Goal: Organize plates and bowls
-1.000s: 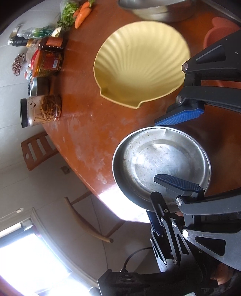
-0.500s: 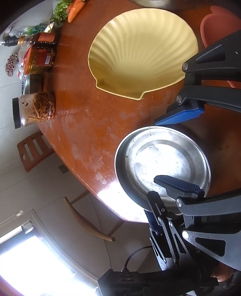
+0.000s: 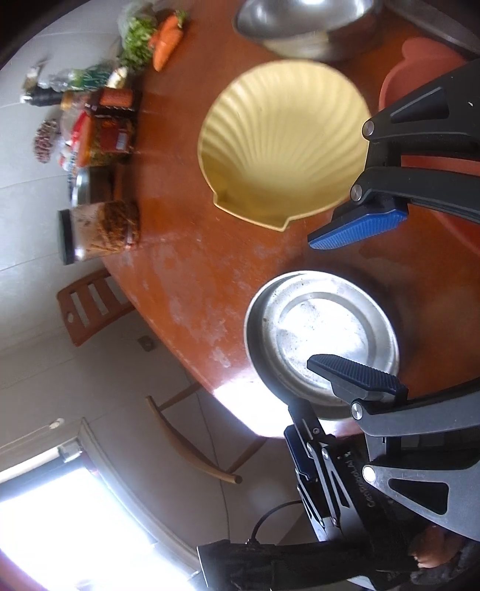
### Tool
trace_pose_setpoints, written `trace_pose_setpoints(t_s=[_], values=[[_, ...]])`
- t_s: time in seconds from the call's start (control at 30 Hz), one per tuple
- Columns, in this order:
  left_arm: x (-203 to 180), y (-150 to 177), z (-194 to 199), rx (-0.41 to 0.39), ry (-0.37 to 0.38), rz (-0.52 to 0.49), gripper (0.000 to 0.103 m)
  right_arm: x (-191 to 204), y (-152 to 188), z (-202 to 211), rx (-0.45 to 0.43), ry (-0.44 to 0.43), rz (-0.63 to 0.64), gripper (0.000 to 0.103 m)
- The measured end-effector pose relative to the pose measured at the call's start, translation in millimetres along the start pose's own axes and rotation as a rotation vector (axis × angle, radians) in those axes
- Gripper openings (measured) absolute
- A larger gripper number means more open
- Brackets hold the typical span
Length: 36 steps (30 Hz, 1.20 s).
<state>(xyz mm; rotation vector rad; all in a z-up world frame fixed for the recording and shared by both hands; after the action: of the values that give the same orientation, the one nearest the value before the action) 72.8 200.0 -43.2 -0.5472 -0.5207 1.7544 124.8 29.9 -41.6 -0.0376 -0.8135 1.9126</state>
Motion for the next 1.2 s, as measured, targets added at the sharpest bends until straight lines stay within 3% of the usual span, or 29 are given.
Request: trace_pose_setpoints(t_s=[0.2,0.5,0.93,1.2], values=[[-23.8,0.8,25.7,-0.045,0.034,-0.045,0.048,-3.9,9.1,49.9,-0.096,0.018,0.008,0.07],[-87.4,14.7,37.0,-0.04,0.117,-0.146,0.049,-29.7,47.3,108.1,-0.154,0.053,-0.03,0.071],[-160.1,38.1,19.2,0.027,0.192,-0.262,0.049,-97.7,122.0,141.8,-0.124,0.145,-0.139,0.071],[-183.8,50.1,-0.3,0.085,0.206,-0.306,0.049,-110.2,140.9,127.3,-0.064,0.096,-0.184,0.071]])
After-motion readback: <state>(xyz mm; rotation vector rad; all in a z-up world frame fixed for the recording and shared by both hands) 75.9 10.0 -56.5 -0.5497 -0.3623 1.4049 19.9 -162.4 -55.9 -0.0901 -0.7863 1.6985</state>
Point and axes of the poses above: each gripper's, at about its wrist camera, not at the fingertips, and z roughly against the way its jaws point, x to its left, y to its underside, the point moved 4 cm from there along -z, roughly the way its jaws point, and after that the axes turned 8 degrees about -z, right-handed, at the moved point
